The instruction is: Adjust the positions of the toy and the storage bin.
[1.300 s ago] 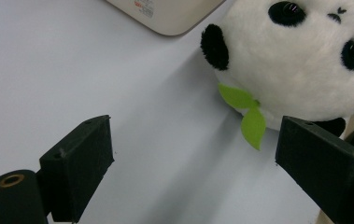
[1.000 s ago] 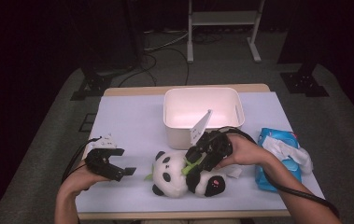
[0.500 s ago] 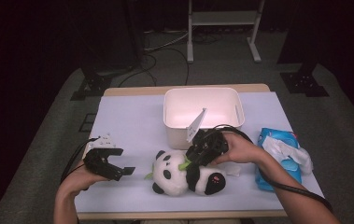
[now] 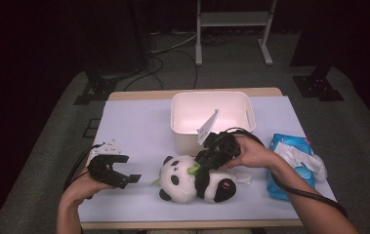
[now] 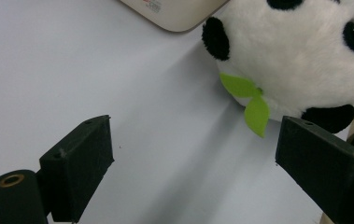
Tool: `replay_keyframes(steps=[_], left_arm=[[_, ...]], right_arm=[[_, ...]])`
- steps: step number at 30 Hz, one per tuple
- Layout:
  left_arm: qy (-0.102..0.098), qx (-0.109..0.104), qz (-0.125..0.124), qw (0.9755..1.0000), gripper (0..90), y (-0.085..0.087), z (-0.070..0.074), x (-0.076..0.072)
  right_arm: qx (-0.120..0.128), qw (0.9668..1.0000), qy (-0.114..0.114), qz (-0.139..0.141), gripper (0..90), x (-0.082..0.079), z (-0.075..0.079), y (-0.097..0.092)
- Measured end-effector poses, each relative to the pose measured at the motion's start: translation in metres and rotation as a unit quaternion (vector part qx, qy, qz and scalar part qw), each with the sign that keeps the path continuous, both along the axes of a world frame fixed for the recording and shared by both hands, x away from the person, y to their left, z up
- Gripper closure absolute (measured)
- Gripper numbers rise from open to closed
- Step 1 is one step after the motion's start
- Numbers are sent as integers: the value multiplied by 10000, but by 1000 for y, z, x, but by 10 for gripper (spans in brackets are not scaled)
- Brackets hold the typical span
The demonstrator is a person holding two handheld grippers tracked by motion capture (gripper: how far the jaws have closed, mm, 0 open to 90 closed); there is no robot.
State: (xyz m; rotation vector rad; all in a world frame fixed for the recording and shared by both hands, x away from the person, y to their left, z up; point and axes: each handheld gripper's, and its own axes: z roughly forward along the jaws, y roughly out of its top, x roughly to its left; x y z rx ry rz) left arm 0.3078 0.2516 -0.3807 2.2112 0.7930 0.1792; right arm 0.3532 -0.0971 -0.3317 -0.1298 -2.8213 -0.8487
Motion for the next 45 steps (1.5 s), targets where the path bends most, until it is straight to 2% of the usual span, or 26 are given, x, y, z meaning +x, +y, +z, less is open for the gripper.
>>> replay_keyframes(steps=[10,12,21,26,34,38,41,45], left_arm=[[32,87,-55,9999,102,-3,-3,2],[63,138,-86,9998,102,-5,-5,3],[141,201,-114,9996,103,-10,-10,5],[144,158,-149,9997,102,-11,-10,5],[170,153,-169,9996,102,-9,-11,6],[162,-61,-163,9997,102,-7,-9,6],[150,-53,-148,9998,102,-6,-8,5],[158,-73,-148,9997,102,-5,-9,5]], right_arm=[[73,10000,47,2,727,4,7,-5],[43,10000,-19,48,726,5,8,-6],[-31,10000,40,29,727,8,16,-13],[-52,10000,53,38,727,7,25,-16],[66,10000,22,12,727,5,45,-22],[166,9999,-24,-37,727,3,58,-26],[267,9996,-85,-36,727,2,69,-30],[245,9995,-198,-57,727,0,84,-33]])
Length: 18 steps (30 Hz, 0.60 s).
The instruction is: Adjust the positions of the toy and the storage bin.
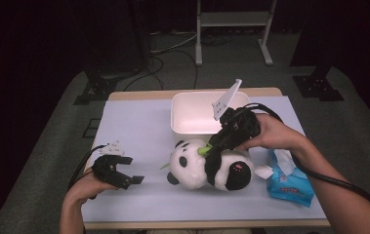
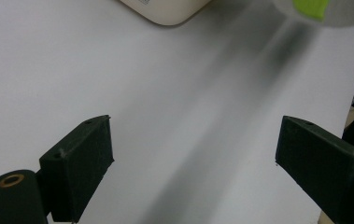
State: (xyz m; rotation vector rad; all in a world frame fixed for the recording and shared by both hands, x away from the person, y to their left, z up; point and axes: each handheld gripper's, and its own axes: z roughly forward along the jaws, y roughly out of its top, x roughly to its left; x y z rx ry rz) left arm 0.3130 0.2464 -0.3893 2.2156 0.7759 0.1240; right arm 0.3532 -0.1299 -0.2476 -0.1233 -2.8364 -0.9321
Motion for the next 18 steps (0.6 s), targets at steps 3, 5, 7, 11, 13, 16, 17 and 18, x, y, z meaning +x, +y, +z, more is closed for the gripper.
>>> replay_keyframes(steps=[3,5,7,11,13,16,17,18], left_arm=[[-7,-19,11,10000,102,2,0,0],[11,-7,43,10000,102,2,0,0],[41,22,59,10000,102,3,-2,1],[81,4,94,9999,102,5,-4,1],[77,8,97,9999,102,6,-3,1],[56,-9,117,9999,102,8,-3,1],[66,-41,133,9999,102,8,-3,1],[72,-43,133,9999,102,9,-3,1]], right_arm=[[-12,9999,-78,-61,726,-1,13,-2],[-3,9999,-117,-76,726,-1,20,-4],[20,9998,-182,-101,726,-3,31,-5],[30,9994,-321,-111,726,-2,51,-6],[33,9992,-370,-125,726,-1,61,-7],[0,9987,-476,-165,726,2,74,-9],[23,9986,-495,-164,726,3,77,-9],[30,9986,-491,-185,726,6,81,-10]])
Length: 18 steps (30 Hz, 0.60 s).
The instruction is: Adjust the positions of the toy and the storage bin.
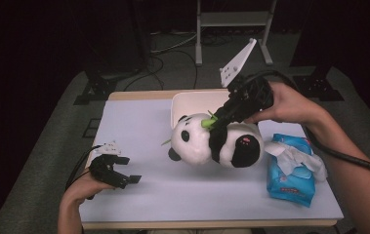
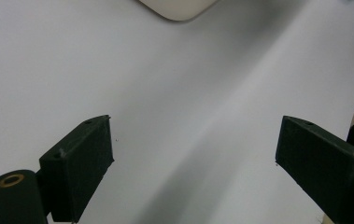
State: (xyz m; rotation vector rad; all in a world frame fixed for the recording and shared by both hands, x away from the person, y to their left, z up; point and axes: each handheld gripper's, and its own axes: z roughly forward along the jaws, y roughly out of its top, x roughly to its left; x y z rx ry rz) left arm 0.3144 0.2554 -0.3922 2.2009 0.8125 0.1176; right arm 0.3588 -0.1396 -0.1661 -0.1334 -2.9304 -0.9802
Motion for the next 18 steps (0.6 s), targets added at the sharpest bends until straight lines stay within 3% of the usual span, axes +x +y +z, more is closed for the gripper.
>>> replay_keyframes(steps=[9,18], left_arm=[[66,-41,16,10000,102,2,-4,2],[96,-40,115,9999,102,7,-5,2]], right_arm=[[113,9997,-87,-209,726,25,25,-8],[107,9991,-113,-387,726,57,41,-12]])
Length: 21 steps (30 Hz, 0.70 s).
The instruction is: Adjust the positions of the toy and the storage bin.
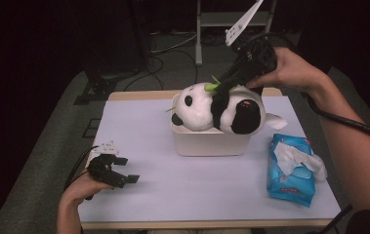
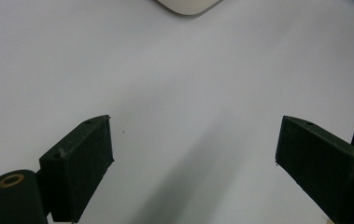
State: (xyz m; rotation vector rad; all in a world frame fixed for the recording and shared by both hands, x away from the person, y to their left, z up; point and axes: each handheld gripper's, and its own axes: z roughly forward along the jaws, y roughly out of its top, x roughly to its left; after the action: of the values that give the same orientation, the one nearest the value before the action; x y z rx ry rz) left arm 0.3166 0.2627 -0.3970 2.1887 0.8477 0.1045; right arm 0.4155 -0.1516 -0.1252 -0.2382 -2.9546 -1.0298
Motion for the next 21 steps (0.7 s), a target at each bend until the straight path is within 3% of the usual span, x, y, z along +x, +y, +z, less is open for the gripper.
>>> replay_keyframes(steps=[5,12,16,21], left_arm=[[-14,-12,61,10000,102,3,1,0],[-39,32,46,10000,102,3,2,-1],[-45,2,64,10000,102,4,3,-1],[11,29,66,10000,102,3,-1,1]], right_arm=[[38,10000,30,-36,726,17,0,-1],[-119,9998,151,-74,727,48,-14,3],[-195,9993,279,-149,726,66,-28,5],[-101,9989,424,-150,726,83,-53,6]])
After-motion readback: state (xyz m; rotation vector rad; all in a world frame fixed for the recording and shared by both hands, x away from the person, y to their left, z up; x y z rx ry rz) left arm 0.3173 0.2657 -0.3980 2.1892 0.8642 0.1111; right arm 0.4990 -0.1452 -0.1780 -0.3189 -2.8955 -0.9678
